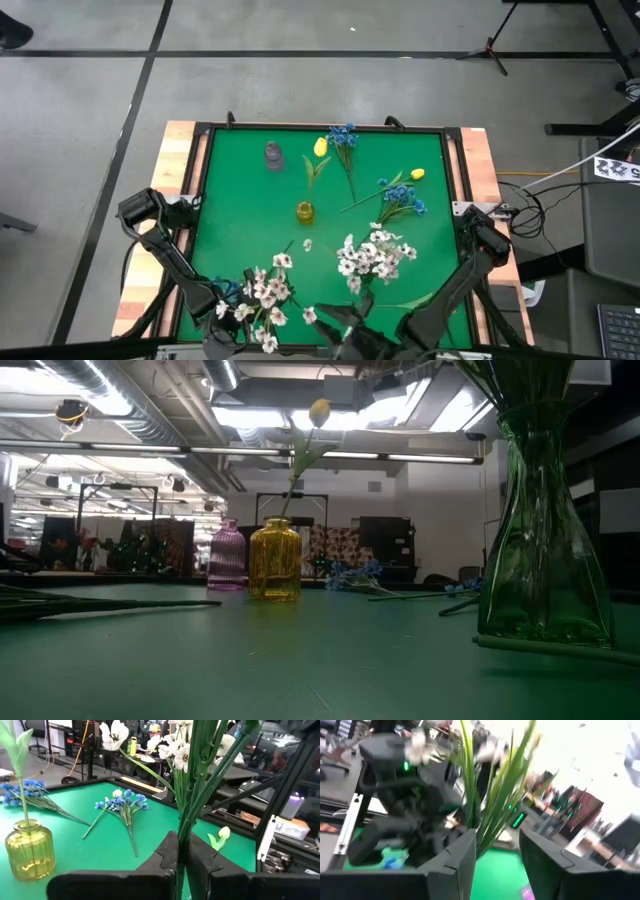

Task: Sort flowers into vase by color
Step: Put the white flowers into the green vase

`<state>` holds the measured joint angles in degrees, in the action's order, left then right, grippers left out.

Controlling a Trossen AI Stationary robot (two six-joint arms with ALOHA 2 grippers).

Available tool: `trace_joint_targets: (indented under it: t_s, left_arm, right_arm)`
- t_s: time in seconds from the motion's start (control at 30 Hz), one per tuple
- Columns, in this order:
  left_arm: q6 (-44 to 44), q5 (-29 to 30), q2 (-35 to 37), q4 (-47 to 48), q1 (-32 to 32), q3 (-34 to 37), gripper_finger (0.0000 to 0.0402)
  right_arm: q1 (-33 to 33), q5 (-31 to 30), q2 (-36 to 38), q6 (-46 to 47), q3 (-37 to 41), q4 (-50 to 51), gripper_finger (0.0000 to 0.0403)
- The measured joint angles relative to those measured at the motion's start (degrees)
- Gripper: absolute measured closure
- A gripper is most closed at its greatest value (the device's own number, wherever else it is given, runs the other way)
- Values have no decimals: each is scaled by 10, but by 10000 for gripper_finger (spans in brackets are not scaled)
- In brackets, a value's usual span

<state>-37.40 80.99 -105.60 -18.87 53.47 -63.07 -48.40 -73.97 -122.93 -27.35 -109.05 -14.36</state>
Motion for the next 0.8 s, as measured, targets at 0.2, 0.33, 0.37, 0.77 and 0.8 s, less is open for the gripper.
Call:
trace_joint_targets:
  t_s: [0.2,0.33,0.37,0.77,0.8]
  left_arm:
    - [-13,-48,-2,-8,-3,0,394]
    - [26,-63,-28,-96,-10,0,394]
    - [48,-69,-37,-131,-12,0,394]
    - [450,-259,-202,-709,-75,-27,394]
    - [470,-280,-206,-704,-83,-35,394]
  right_arm:
    - [-51,-87,1,-278,-151,9,251]
    - [-104,-159,2,-418,-255,9,251]
    - [-117,-158,6,-437,-261,-1,251]
    - [-242,-155,71,-543,-241,-64,251]
    - [-250,-157,71,-555,-241,-62,251]
